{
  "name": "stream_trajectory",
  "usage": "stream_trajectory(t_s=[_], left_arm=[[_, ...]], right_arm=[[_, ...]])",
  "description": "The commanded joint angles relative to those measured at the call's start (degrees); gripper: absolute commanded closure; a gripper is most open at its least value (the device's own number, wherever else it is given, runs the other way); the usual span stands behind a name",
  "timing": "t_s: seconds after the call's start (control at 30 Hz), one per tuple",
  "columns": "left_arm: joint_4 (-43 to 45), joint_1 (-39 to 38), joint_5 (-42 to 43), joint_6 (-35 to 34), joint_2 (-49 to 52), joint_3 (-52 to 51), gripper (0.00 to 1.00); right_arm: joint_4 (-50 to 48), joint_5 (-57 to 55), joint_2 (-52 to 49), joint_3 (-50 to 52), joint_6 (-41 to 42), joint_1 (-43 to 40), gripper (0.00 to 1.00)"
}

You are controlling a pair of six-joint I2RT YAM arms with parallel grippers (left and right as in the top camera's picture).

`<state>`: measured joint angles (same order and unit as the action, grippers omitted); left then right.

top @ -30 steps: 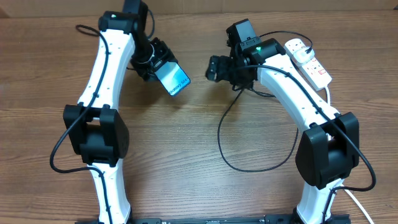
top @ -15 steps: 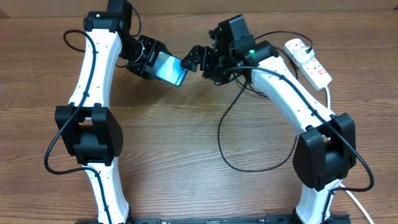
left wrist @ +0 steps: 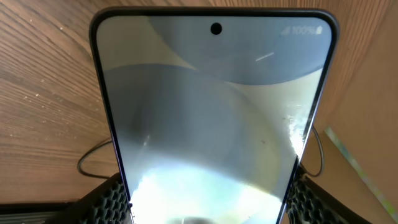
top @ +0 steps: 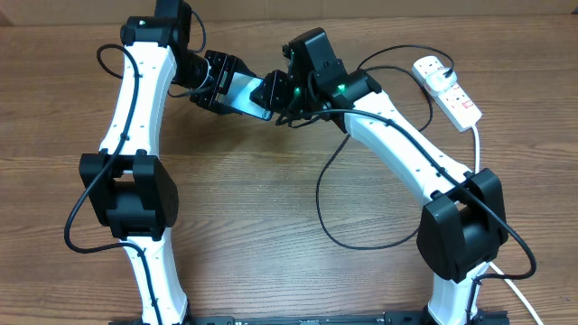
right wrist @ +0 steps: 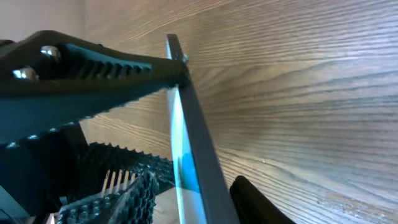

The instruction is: Plug charger to phone and switch on socket

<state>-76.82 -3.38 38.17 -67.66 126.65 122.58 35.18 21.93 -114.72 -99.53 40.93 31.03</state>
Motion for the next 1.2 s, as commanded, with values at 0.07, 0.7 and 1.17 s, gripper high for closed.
stream_trajectory(t_s=[0.07, 0.7, 1.17], left_arm=[[-1.0, -0.5, 3.9, -1.0, -0.4, 0.1, 0.96], [-1.0, -0.8, 5.8, -0.5, -0.4, 0.1, 0.96], [-0.9, -0.7, 4.2, 10.0, -0.4, 0.1, 0.49]], right_arm=[[-1.3, -3.1, -0.5, -0.2, 1.3, 0.9, 0.63], [-4.1, -3.5, -2.3, -0.2, 1.5, 1.7, 0.93], [-3.4, -1.2, -2.2, -0.3, 1.5, -2.9, 0.96]])
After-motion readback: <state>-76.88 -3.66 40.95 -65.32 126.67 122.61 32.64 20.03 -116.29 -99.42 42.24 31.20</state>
